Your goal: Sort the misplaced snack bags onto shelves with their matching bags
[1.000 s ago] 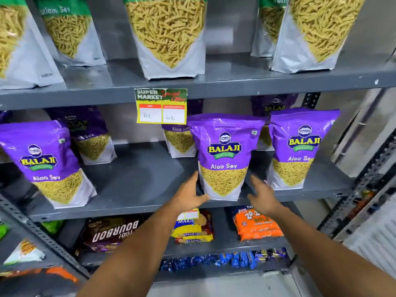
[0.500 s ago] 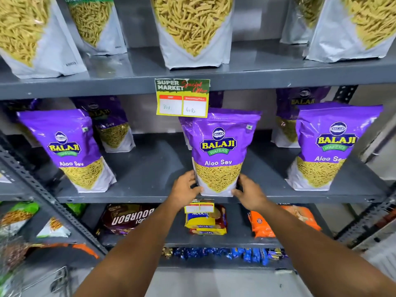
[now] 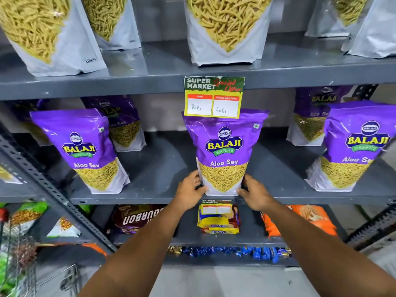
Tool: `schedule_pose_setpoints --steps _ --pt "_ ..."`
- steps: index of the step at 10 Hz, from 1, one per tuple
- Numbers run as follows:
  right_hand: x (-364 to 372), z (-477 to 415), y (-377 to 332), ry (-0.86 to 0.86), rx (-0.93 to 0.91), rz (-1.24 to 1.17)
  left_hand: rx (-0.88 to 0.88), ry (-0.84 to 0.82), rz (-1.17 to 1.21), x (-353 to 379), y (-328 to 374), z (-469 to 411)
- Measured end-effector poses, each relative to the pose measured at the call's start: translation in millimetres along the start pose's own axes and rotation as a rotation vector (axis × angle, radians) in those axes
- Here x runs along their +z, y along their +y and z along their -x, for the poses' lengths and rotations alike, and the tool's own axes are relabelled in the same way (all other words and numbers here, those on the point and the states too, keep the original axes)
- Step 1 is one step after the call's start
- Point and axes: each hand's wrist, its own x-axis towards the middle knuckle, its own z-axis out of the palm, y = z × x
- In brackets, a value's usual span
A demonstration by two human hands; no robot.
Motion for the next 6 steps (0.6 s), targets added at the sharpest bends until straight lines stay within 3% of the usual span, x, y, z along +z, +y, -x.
schedule_pose_setpoints --steps 4,6 --pt "7 -2 -3 0.024 0.031 0.004 -0.003 -0.001 -0.069 -3 -9 -2" --pt "15 9 -7 0.129 0.102 -0.029 0.140 0.096 -0.327 0 -3 14"
